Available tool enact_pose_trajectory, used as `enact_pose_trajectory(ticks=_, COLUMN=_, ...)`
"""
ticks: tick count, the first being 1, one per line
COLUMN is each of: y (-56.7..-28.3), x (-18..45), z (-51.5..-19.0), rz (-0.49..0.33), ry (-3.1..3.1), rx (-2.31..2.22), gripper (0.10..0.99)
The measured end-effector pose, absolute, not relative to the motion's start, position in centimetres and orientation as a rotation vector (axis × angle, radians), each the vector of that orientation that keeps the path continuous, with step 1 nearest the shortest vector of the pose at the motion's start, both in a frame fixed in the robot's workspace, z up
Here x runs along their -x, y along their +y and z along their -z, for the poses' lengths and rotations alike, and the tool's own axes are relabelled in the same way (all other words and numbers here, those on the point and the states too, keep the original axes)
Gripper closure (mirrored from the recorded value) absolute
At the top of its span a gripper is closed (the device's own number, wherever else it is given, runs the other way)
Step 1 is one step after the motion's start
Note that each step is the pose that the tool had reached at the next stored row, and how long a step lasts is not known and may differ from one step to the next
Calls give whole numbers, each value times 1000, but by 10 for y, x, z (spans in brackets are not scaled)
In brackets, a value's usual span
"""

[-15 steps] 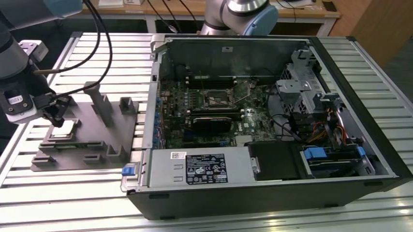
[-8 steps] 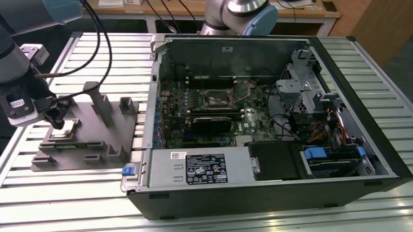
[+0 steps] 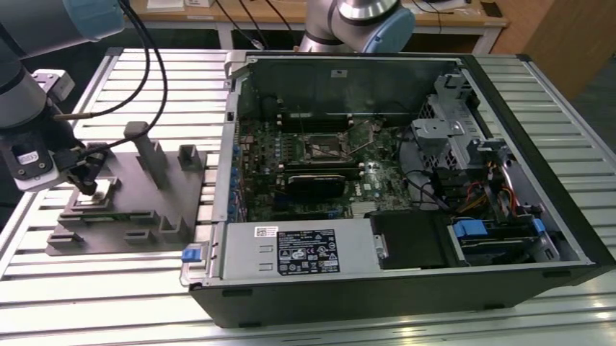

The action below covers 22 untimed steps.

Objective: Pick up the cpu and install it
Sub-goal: 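Pick up the cpu and move it towards the insertion slot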

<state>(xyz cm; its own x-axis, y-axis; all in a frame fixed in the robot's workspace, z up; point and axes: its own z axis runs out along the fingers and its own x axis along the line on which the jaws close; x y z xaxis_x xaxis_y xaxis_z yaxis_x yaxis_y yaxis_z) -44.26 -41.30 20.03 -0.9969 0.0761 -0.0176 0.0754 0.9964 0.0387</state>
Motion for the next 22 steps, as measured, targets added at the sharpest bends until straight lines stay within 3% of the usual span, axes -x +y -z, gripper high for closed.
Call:
enact_pose_trajectory(ticks=8, y=-413, x=443, z=-200, rz=-59, ry=3120, rx=-118, gripper=973)
enact_pose_trajectory(ticks=10, y=-413, x=443, z=-200, rz=-59, ry=3120, rx=-118, gripper=922)
enact_pose_trajectory(ticks=12, y=-413, x=443, z=-200, rz=-59, ry=3120, rx=-118, gripper=796)
enact_pose_trajectory(ticks=15, y=-413, x=443, z=-200, rz=-59, ry=3120, rx=-118, gripper=737)
enact_pose_trajectory(ticks=17, y=-413, x=443, z=-200, rz=-59, ry=3120, rx=-118, gripper=620)
enact_pose_trajectory(ticks=18, y=-413, x=443, z=-200, rz=-59, ry=3120, rx=-118, gripper=620)
enact_pose_trajectory(ticks=22, y=-413, x=443, z=-200, rz=-59, ry=3120, rx=-118, gripper=439)
